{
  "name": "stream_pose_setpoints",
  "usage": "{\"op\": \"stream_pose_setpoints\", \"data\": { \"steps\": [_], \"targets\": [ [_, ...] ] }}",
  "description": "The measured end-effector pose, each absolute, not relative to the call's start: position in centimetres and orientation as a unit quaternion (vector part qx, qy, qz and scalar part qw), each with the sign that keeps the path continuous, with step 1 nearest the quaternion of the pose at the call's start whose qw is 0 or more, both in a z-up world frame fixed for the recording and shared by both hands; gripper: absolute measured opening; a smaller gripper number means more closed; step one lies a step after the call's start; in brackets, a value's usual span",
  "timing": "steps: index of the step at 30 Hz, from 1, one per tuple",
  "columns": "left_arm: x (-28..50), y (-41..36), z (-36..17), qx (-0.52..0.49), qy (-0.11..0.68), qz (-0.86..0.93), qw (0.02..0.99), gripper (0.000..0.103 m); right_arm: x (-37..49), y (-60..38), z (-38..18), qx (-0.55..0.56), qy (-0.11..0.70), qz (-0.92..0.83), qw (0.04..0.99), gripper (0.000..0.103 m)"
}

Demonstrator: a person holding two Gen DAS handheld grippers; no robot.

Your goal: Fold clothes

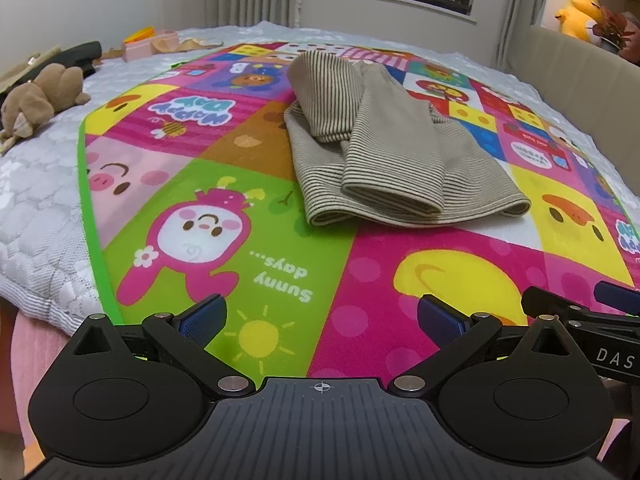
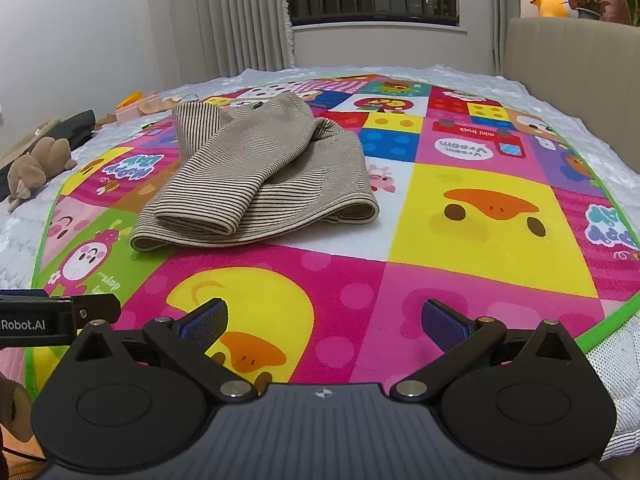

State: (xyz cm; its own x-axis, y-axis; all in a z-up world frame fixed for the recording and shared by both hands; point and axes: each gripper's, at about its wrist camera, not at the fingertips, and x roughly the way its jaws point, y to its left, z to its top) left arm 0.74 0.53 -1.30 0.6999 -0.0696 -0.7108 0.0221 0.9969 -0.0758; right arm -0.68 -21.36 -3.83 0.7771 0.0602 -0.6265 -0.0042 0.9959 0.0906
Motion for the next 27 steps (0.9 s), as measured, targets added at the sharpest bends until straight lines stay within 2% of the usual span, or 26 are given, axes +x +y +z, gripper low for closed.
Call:
{"op": "stream_pose_setpoints", "data": {
  "steps": [27],
  "targets": [
    [1.0,0.6,-1.8,-0.033,0.395,-0.027,0.918,0.103,-0.42,-21.21,-4.24,0.043,0.342,0.018,0.938,0.103]
  ]
}}
